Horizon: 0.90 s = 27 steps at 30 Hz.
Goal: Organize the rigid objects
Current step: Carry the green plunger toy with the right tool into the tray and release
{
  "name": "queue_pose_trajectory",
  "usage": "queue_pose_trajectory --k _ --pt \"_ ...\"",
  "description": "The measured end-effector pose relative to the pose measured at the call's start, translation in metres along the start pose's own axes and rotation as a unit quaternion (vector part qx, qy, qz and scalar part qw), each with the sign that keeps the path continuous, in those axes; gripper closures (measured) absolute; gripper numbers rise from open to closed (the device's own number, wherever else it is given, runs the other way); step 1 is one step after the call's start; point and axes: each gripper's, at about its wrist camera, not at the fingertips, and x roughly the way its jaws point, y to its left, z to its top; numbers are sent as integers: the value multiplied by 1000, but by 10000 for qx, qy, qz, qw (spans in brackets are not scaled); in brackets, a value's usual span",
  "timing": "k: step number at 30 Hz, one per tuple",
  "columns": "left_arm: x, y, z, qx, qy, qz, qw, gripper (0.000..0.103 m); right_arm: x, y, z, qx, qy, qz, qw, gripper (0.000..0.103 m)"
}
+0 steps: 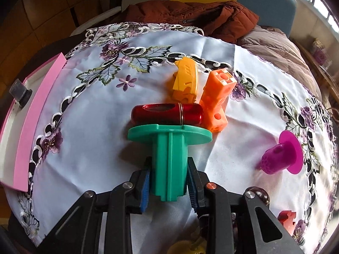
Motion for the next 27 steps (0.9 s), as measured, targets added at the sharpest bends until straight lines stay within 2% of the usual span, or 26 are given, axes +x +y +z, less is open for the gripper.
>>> queue_pose_trajectory --k 7,16,21,25,27 --pt "0 10 0 -116 34 71 9999 36 0 3 -1 -117 -41 -82 9999 72" --pt "9 17 -6 -232 204 168 9994 36 0 18 -5 -579 -241 -490 9968 73" --pt "14 23 -10 -333 272 164 9989 36 1 21 -6 -649 -286 -616 9956 73" --pt "16 29 -11 -330 308 144 9989 36 -2 29 -2 -644 -189 -879 9939 73" --pt "16 34 -13 -377 314 145 9987 36 -11 34 2 -436 -259 -684 9964 73"
